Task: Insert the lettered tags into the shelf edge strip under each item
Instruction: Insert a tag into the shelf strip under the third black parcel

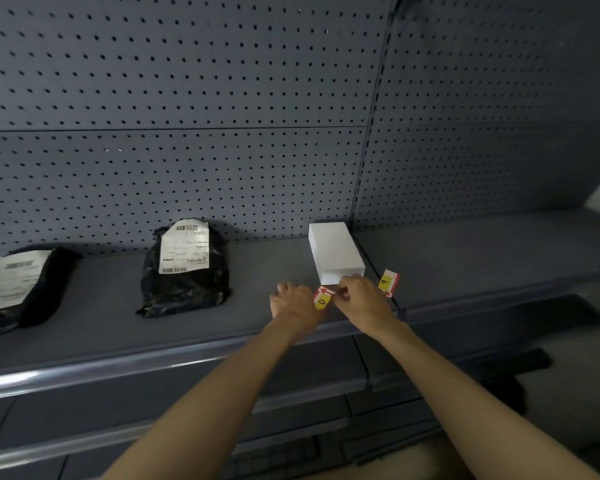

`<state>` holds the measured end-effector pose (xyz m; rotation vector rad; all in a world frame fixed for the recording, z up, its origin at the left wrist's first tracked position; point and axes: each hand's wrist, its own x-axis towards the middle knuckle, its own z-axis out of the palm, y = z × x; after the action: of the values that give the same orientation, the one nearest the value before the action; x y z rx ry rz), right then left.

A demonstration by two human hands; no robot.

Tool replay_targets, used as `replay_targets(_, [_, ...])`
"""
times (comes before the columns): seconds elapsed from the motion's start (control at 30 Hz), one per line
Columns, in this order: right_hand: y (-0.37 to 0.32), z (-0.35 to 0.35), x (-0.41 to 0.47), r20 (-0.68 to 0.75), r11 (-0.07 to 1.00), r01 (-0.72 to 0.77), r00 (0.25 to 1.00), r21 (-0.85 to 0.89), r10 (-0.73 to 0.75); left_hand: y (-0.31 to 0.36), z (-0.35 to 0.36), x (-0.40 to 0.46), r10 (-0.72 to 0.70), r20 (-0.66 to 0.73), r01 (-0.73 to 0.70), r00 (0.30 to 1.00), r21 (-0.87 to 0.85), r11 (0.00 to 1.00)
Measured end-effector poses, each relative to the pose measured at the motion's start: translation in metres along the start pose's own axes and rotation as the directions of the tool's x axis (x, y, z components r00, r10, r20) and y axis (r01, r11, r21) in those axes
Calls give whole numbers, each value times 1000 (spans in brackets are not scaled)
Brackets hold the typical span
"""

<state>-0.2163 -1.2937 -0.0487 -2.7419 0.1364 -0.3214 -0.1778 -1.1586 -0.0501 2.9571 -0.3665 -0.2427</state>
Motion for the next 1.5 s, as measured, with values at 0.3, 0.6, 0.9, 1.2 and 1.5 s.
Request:
replay_targets(0.3, [5, 0, 1, 10, 997, 44, 999, 67, -45, -8, 1, 5, -98, 53, 111, 994, -398, 911])
replay_targets(0.6, [-61, 9, -3, 84, 869, 13, 994, 494, -63, -93, -26, -35, 31, -104, -85, 994, -572, 816])
replay_targets(0.9, [-176, 57, -31, 136, 804, 73, 973, 590, -188, -219, -40, -94, -108, -185, -25, 977, -599, 800])
replay_targets(1.2, [-216, 71, -45, -20, 866, 304, 946, 396, -323, -281, -6, -139, 45, -329, -80, 943, -94, 992])
replay_targets(1.5, [-214, 79, -49, -16, 885, 333, 938, 326, -347, -280, 14, -143, 143, -316, -135, 938, 47, 990])
